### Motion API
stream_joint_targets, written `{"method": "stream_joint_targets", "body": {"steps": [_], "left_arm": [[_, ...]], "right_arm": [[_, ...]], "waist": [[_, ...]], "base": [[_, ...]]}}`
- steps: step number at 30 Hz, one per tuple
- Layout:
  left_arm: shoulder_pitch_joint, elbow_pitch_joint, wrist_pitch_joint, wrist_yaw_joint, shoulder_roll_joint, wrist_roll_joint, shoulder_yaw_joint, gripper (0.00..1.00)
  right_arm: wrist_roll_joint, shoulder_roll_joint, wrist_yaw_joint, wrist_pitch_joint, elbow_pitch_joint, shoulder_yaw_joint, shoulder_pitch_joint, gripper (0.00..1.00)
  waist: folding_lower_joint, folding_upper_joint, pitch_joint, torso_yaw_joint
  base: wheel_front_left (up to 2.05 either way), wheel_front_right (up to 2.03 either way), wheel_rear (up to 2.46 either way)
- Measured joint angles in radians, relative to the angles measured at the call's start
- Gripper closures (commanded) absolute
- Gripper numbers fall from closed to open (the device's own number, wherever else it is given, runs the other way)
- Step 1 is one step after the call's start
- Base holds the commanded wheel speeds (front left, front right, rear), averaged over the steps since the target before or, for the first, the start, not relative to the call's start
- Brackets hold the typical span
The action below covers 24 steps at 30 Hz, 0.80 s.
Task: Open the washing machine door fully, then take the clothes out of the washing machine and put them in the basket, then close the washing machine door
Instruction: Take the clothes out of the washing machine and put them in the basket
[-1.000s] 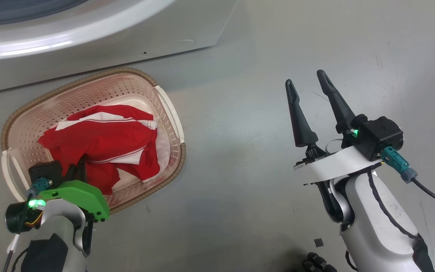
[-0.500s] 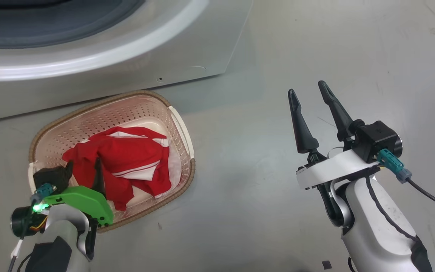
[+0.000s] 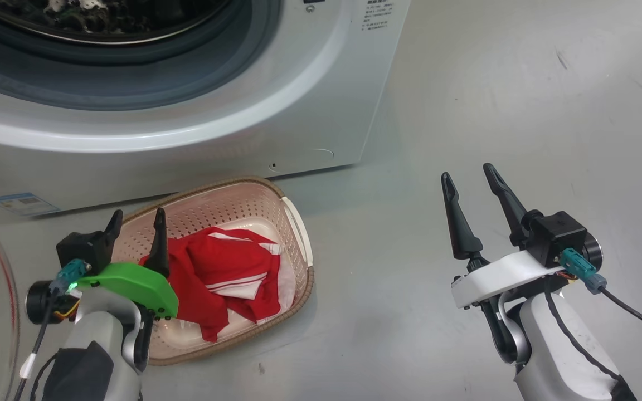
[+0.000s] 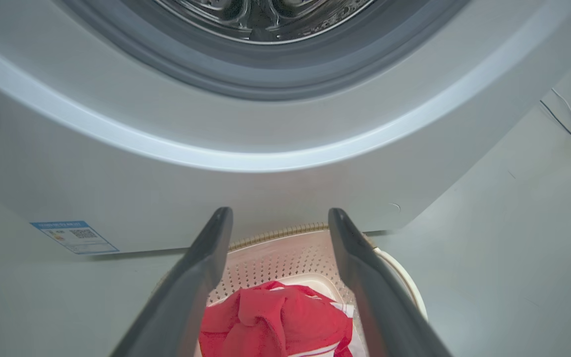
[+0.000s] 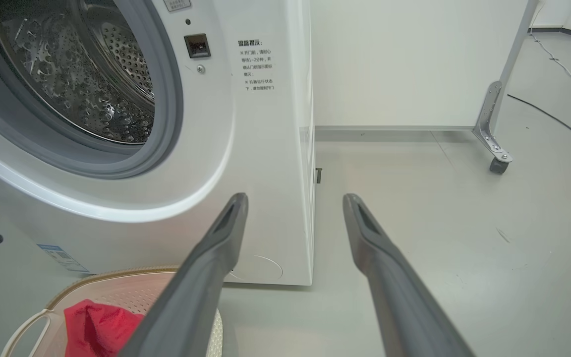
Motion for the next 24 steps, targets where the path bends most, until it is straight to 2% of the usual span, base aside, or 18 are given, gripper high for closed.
{"method": "stream_joint_targets", "body": {"steps": [9,24], "left_arm": [[0.032,-0.195,-0.002,0.003,-0.001,0.057,-0.001,0.0],[0.188,-0.349,-0.002,0.028,0.0,0.109,-0.032,0.0]], "right_arm": [[-0.008,0.0,0.01,0.0,0.006,-0.008,0.025,0.0],[-0.018,0.0,0.016,0.0,0.02,-0.038,0.079,0.0]], "waist": [[0.0,0.0,-0.092,0.048],[0.0,0.0,-0.201,0.068]], "base": [[0.0,0.0,0.0],[0.0,0.0,0.0]]}}
